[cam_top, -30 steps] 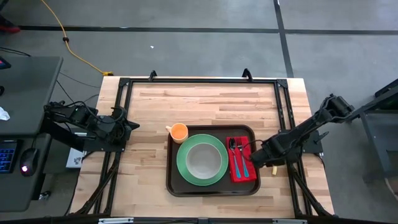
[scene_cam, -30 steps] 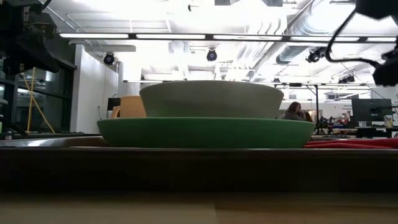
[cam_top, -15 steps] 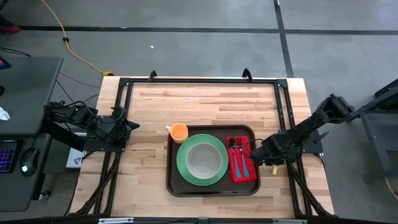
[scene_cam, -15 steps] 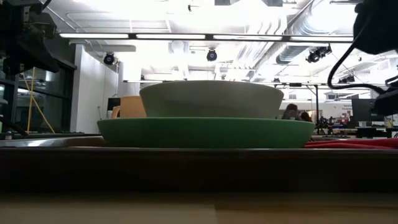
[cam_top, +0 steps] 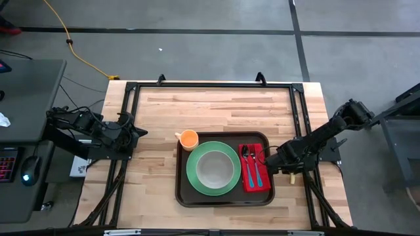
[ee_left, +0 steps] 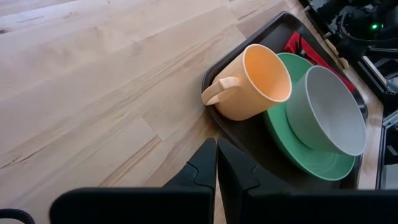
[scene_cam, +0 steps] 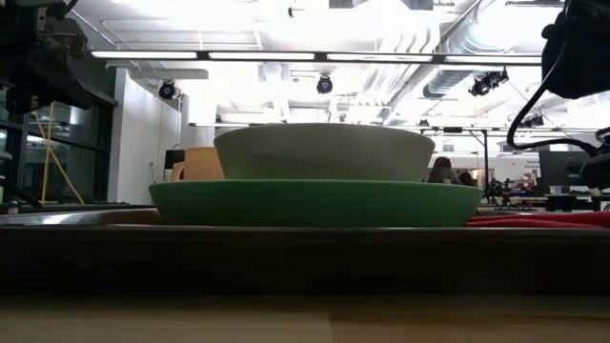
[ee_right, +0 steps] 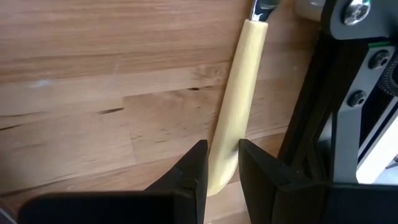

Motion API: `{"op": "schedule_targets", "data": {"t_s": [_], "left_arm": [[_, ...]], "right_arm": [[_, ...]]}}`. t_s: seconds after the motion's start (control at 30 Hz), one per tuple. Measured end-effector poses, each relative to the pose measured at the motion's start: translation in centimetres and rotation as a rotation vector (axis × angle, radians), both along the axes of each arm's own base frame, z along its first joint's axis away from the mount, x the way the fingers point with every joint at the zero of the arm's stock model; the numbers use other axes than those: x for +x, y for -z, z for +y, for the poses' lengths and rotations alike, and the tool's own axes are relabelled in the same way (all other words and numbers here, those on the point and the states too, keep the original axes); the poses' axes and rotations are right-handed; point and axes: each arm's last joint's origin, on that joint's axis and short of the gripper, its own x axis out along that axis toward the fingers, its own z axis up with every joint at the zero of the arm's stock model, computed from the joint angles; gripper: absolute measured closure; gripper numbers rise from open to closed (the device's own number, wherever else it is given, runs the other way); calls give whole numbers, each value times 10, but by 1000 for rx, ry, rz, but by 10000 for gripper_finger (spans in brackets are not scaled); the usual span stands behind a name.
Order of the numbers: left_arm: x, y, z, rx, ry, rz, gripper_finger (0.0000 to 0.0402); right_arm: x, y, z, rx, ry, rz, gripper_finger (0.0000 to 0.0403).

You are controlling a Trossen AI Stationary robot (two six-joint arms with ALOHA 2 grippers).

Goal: Set up tray
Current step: Put the yellow table knife to the right side of the blue fork on top of the red table napkin on the brown serving tray

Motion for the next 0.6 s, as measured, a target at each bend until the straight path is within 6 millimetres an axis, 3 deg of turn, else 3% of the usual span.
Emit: {"op": "schedule_targets", "data": {"t_s": [0.37, 0.6], "left_arm": [[1, -1, 0, 11, -1, -13, 357], [3, -5, 2, 159, -13, -36, 357]], "right_arm": [[-2, 7, -2, -18, -3, -26, 336], [-2, 10, -2, -13, 3, -44, 336]]}}
